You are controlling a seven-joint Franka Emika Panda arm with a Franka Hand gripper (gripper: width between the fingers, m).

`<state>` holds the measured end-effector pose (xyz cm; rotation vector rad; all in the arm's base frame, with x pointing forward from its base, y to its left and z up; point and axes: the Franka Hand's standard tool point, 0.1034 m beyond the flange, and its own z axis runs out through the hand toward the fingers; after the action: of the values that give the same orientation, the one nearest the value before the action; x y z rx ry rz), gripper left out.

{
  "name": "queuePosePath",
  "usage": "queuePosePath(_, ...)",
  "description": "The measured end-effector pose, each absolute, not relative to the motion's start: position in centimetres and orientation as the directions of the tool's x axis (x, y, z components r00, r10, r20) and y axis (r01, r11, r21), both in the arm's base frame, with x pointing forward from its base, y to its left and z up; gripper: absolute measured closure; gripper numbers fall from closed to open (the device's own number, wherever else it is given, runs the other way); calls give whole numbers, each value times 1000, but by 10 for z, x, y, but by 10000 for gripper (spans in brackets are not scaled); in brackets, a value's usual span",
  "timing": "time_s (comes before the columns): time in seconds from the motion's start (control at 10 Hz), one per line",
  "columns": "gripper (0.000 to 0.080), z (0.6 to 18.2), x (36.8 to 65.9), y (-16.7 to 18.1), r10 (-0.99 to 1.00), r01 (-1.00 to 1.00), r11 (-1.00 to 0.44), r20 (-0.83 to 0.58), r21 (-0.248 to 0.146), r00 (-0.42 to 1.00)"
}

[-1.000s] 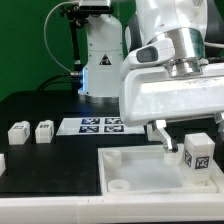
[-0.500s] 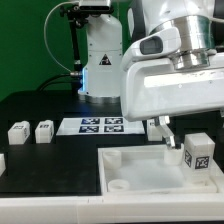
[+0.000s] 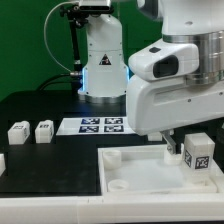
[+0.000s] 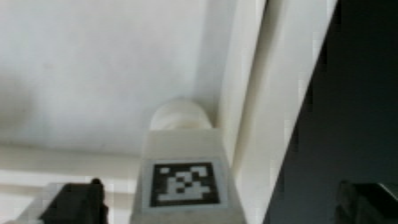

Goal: Assemble one leg

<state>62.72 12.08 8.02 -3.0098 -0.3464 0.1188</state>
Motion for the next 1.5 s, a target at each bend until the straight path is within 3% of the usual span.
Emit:
queuePosePath(0.2, 150, 77, 628, 119, 228, 219, -969, -65, -117, 972)
queuePosePath(0.3, 251, 77, 628, 119, 228, 219, -969, -65, -117, 972)
queuePosePath(0.4, 251, 77, 628, 119, 200, 192, -975, -68, -116, 977)
queuePosePath(0.5, 435, 77, 628, 119, 172, 163, -980, -72, -115, 982)
queuePosePath(0.6, 502, 77, 628, 119, 78, 69, -992, -82, -107, 994)
queuePosePath(1.1, 502, 75, 631, 117, -401, -405, -910, -62, -87, 914)
queuePosePath(1.5, 502, 74, 636, 116, -833, -837, -526, -108, -153, 543)
